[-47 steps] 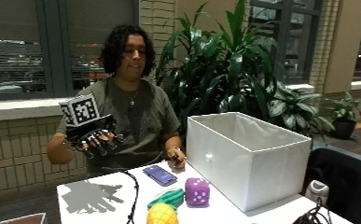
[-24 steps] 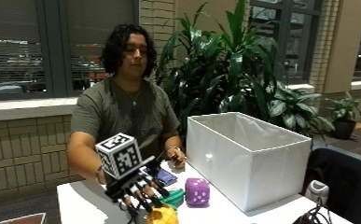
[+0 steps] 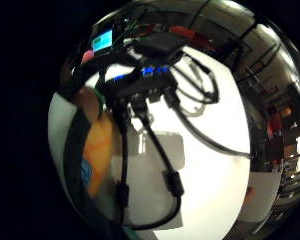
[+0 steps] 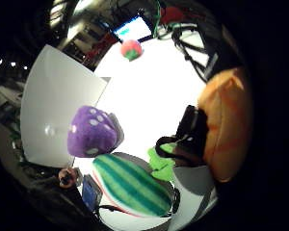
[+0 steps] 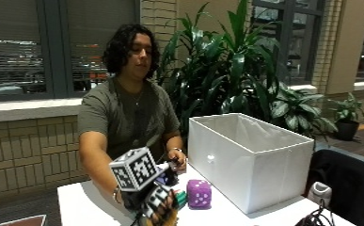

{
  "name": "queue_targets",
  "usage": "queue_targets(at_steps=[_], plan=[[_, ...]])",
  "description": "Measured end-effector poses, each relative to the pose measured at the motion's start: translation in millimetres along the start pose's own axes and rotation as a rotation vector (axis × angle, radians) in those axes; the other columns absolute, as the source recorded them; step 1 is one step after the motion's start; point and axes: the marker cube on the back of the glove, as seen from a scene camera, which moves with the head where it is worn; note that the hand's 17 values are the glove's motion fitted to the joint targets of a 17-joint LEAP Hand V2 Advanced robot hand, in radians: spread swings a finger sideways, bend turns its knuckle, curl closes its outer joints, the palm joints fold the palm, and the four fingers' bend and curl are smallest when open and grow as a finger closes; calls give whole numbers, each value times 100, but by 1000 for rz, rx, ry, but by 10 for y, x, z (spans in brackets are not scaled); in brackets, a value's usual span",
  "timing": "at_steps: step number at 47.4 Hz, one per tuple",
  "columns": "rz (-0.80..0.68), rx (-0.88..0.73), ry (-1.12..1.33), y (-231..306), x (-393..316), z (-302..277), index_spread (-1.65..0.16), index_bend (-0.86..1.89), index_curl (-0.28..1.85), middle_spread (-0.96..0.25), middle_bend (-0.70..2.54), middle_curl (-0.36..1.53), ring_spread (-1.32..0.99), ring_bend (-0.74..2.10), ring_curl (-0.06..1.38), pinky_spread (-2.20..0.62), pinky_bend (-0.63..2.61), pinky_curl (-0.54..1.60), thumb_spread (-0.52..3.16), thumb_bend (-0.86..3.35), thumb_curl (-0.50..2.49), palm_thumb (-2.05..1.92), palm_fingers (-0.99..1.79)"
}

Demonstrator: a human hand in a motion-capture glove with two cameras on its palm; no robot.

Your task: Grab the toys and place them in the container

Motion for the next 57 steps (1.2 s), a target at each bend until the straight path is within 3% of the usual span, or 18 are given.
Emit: queue_targets(at_steps=[9,16,20,25,31,36,40,42,45,50,54,57], plan=[[-249,291,-77,144,-976,-1065,-42,30,37,-36,66,47,-49,91,37,-37,86,38,118,20,51,60,118],[-526,377,-188,135,-2146,-2016,-44,42,46,-39,79,56,-49,99,44,-40,90,42,106,16,57,58,117],[-767,427,-213,61,-2716,-2358,-44,47,51,-41,84,61,-48,107,47,-41,91,43,101,14,61,58,118],[-772,465,-180,-285,-3450,-2534,-44,53,57,-42,89,66,-46,112,51,-41,94,44,95,12,66,57,114],[-824,390,-137,-636,-3962,-2322,-44,57,64,-43,92,71,-45,113,53,-42,97,46,90,9,70,56,108],[-698,214,-73,-865,-4043,-2018,-44,54,68,-43,87,72,-45,106,53,-42,102,47,89,5,72,52,93],[-582,124,-16,-958,-3837,-1823,-40,45,72,-38,69,68,-40,97,55,-30,93,51,110,-11,61,20,10],[-573,129,27,-972,-3614,-1750,-40,42,71,-35,62,65,-38,89,53,-24,95,51,112,-13,55,7,-6],[-607,140,7,-885,-3230,-1654,-40,29,62,-32,55,60,-37,80,45,-18,94,44,110,-13,49,-8,-5],[-655,127,-237,-458,-2859,-1482,-40,17,53,-29,49,56,-36,82,40,-14,93,39,107,-12,42,-15,10],[-382,197,-210,-314,-2396,-1163,-39,11,47,-28,48,55,-37,91,40,-15,97,37,109,-11,37,-16,22],[-180,145,-192,-247,-2004,-856,-38,13,45,-29,53,57,-38,100,43,-19,97,37,121,-6,34,-10,38]])
